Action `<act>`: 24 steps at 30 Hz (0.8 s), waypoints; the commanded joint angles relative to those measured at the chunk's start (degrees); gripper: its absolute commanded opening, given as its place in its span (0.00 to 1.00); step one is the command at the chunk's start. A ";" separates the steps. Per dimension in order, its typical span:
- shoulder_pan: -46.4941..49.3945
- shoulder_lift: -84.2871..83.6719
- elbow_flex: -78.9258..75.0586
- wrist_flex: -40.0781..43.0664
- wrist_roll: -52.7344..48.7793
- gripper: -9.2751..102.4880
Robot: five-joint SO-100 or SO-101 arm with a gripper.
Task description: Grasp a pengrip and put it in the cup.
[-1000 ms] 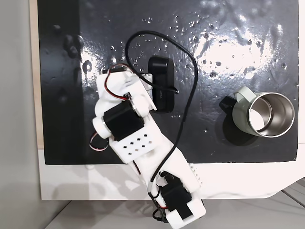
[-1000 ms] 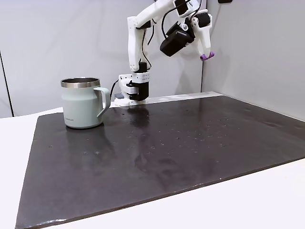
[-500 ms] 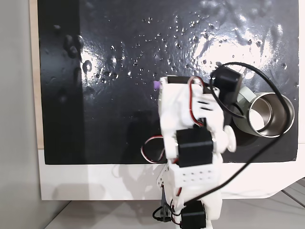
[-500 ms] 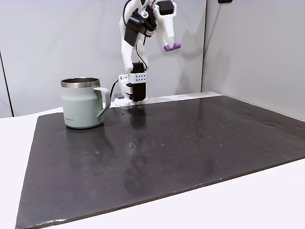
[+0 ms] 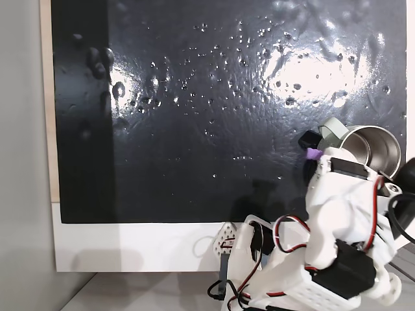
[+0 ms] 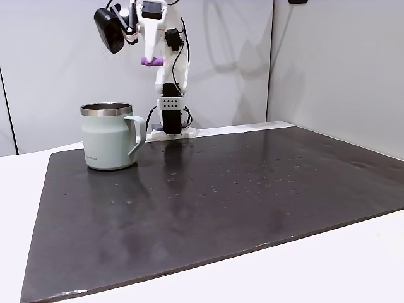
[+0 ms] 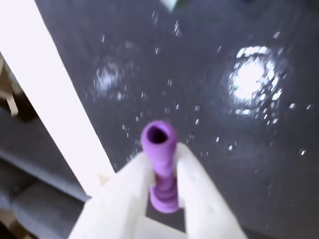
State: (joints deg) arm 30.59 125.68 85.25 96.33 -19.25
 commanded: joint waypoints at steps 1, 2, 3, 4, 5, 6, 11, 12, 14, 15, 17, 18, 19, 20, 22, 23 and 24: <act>7.56 -3.78 -2.02 0.00 -4.75 0.08; 9.23 -5.54 -2.99 0.00 -5.62 0.08; 10.63 -7.47 -4.04 -0.09 -6.50 0.08; 12.04 -9.40 -5.10 -0.18 -7.21 0.08; 13.27 -11.25 -6.33 -0.26 -7.82 0.08; 14.41 -13.18 -7.56 -0.35 -8.35 0.08; 18.46 -22.68 -14.77 -0.53 -10.02 0.08; 18.90 -24.52 -16.17 -0.53 -10.11 0.08; 19.42 -27.42 -18.81 -0.62 -10.11 0.08; 19.60 -28.65 -19.86 -0.62 -10.11 0.08; 19.78 -29.97 -20.57 -0.62 -10.02 0.08; 19.78 -30.15 -20.57 -0.62 -10.02 0.08; 19.78 -30.32 -20.48 -0.53 -10.02 0.08; 19.78 -30.32 -20.48 -0.53 -9.93 0.08; 19.78 -30.32 -20.48 -0.53 -9.84 0.15; 19.69 -30.32 -20.48 -0.44 -9.84 0.24; 19.69 -30.32 -20.48 -0.44 -9.84 0.34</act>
State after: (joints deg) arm 49.75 95.10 68.38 96.33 -28.83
